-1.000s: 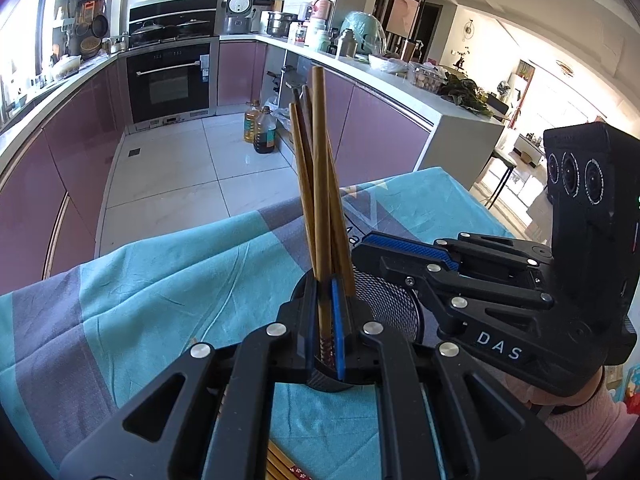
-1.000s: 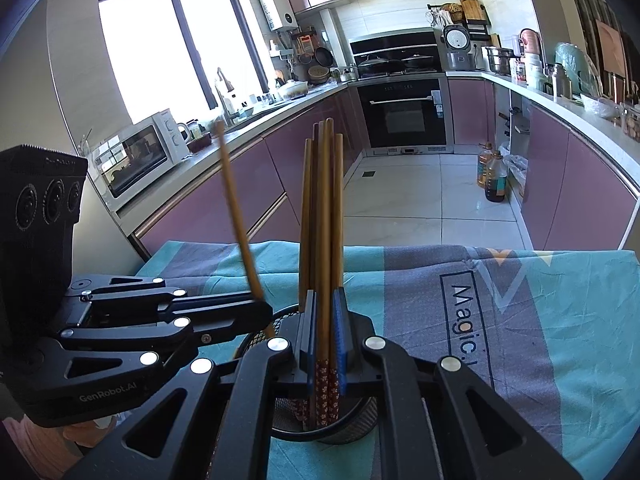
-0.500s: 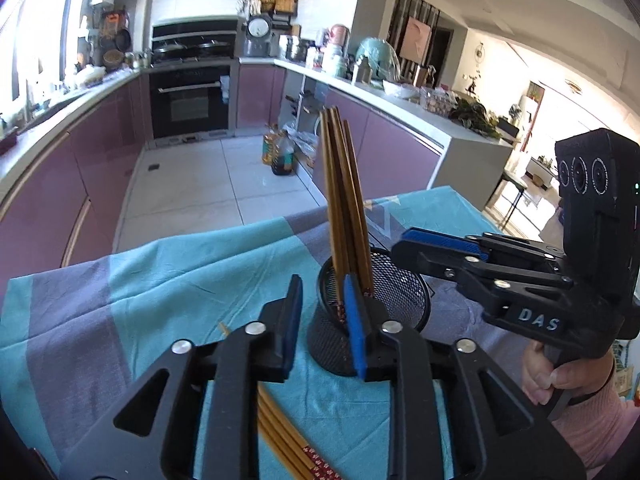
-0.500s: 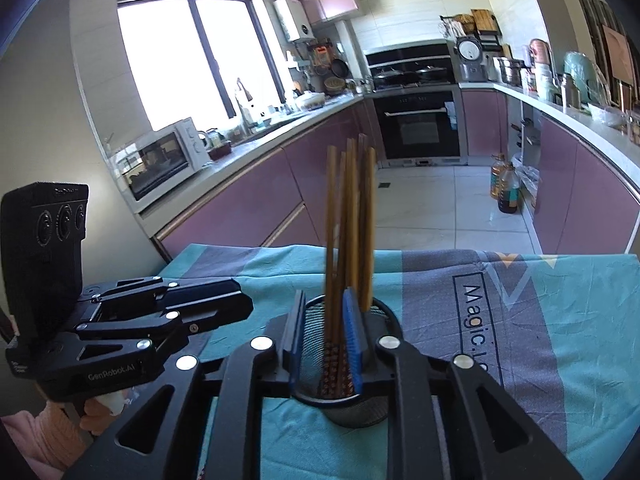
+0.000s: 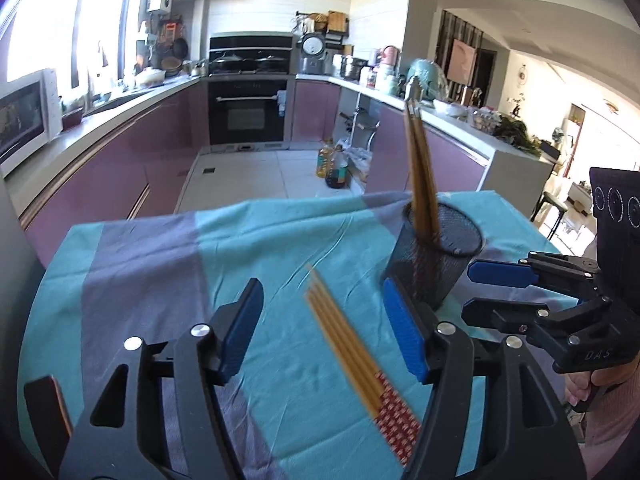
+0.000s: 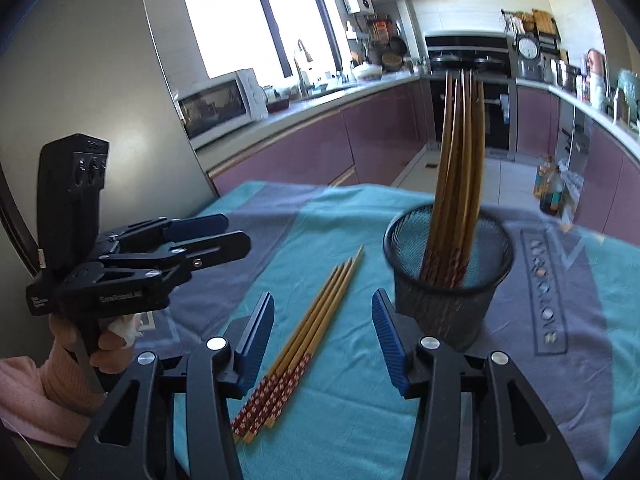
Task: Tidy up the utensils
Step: 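Open both tools to release the chopsticks and pull back from the cup, then close the left tool on a loose chopstick while the right tool grasps another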
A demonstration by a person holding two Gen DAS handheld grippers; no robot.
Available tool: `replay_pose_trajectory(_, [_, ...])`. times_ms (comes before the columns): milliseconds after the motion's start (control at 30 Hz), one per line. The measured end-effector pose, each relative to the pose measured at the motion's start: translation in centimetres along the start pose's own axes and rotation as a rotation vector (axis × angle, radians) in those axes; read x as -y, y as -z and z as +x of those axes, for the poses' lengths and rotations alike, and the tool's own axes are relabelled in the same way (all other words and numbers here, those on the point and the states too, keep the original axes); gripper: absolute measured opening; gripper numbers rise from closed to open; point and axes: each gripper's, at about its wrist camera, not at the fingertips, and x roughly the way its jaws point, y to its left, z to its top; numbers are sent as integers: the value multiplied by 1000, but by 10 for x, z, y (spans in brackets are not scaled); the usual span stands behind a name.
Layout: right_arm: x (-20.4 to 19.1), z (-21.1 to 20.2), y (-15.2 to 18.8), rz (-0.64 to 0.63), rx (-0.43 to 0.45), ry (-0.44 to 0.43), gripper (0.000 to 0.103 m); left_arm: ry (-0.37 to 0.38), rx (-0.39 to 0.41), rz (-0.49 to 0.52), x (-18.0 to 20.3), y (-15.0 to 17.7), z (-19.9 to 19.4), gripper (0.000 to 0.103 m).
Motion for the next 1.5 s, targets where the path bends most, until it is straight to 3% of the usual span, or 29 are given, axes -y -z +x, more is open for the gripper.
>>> replay_pose_trajectory(133, [2, 23, 15, 42, -69, 8, 49, -22, -55, -19, -12, 28, 5, 68])
replay_pose_trajectory(467, [-10, 53, 35, 36, -161, 48, 49, -77, -135, -37, -11, 65, 24, 92])
replay_pose_trajectory(900, [-17, 58, 43, -11, -189, 106, 49, -113, -179, -27, -7, 71, 38, 89])
replay_pose_trajectory(1500, [-13, 56, 43, -3, -206, 131, 47, -68, -228, 8, 3, 72, 55, 83])
